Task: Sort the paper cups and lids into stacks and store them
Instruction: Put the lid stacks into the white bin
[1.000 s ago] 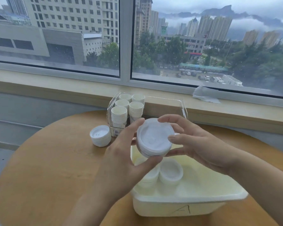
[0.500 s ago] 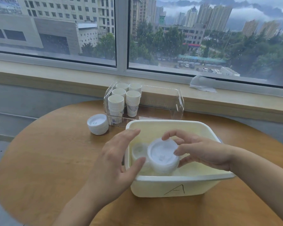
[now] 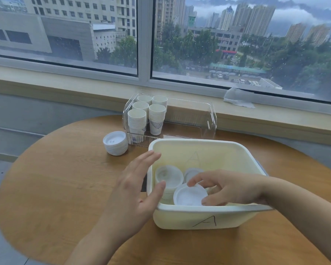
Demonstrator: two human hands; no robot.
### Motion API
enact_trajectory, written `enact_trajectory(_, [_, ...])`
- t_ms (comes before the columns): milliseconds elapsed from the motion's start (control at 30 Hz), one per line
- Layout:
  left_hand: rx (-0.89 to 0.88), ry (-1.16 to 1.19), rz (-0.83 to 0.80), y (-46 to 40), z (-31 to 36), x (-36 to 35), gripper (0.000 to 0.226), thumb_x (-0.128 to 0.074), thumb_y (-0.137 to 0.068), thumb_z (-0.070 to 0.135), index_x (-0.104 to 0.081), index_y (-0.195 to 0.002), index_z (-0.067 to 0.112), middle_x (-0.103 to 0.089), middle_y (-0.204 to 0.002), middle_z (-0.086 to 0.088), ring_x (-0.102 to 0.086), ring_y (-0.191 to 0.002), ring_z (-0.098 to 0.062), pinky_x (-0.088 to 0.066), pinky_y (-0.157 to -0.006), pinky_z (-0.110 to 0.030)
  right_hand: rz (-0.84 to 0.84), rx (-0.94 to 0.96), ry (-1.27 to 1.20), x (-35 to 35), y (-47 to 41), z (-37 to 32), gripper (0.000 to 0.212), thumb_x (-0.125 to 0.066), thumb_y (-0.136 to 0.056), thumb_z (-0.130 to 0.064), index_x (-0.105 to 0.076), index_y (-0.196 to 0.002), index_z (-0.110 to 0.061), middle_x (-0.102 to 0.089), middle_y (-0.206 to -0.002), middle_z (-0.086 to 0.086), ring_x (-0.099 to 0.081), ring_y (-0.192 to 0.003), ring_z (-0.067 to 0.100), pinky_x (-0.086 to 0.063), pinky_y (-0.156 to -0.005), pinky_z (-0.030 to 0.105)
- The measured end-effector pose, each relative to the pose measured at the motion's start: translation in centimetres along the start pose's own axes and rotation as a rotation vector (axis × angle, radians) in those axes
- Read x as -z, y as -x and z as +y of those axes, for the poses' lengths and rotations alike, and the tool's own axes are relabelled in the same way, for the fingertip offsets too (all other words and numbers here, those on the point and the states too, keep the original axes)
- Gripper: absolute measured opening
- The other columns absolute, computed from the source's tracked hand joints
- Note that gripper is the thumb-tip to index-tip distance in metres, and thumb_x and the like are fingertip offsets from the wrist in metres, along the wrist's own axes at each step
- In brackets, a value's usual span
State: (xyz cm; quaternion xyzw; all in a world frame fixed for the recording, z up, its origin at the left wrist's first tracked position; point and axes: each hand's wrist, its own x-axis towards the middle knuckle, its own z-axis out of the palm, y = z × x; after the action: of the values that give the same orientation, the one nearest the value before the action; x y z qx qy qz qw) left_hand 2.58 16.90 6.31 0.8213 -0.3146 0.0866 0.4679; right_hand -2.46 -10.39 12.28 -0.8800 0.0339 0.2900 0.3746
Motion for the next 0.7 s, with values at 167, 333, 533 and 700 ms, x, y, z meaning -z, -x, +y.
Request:
enact_trajectory(167, [0.004, 0.003, 0.003, 0.1, -0.1, 0.0, 0.058, -0.052, -0.094, 0.056, -0.046, -0.150, 0.044, -0.041, -0.157, 0.028, -0.036, -0.149, 0.001, -0.039, -0.120, -0.040, 0.030, -0.040, 0.175, -0.6, -0.1, -1.1, 0.048, -0.072, -0.096, -0.033, -0.055, -0.138, -0.050, -0.066, -0.098, -0.041, -0.063, -0.076, -0.020, -0.045, -0.085, 0.011])
enact_trajectory(333, [-0.001, 0.002, 0.009, 0.1, -0.1, 0.1, 0.057, -0.056, -0.094, 0.054, -0.046, -0.150, 0.044, -0.042, -0.156, 0.028, -0.036, -0.148, 0.002, -0.038, -0.118, -0.030, 0.017, -0.026, 0.242, -0.2, -0.5, -1.0, 0.045, -0.072, -0.096, -0.034, -0.060, -0.135, -0.053, -0.065, -0.096, -0.046, -0.068, -0.086, -0.014, -0.048, -0.089, 0.017])
enact_trajectory(533, [-0.007, 0.013, -0.003, -0.1, -0.3, 0.0, 0.059, -0.055, -0.093, 0.056, -0.047, -0.150, 0.043, -0.044, -0.154, 0.029, -0.037, -0.148, 0.001, -0.034, -0.114, -0.015, 0.032, -0.036, 0.199, 0.4, -0.9, -0.3, 0.038, -0.072, -0.097, -0.031, -0.065, -0.130, -0.048, -0.069, -0.114, -0.031, -0.076, -0.096, 0.009, -0.056, -0.103, 0.035])
enact_trajectory(700, [-0.004, 0.025, -0.003, 0.0, -0.5, 0.0, 0.059, -0.057, -0.092, 0.054, -0.048, -0.149, 0.042, -0.045, -0.152, 0.029, -0.039, -0.147, 0.000, -0.032, -0.110, -0.006, -0.024, -0.014, 0.202, 0.2, -1.3, -0.6, 0.040, -0.067, -0.102, -0.025, -0.061, -0.140, -0.037, -0.069, -0.087, -0.043, -0.074, -0.096, 0.001, -0.052, -0.091, 0.013])
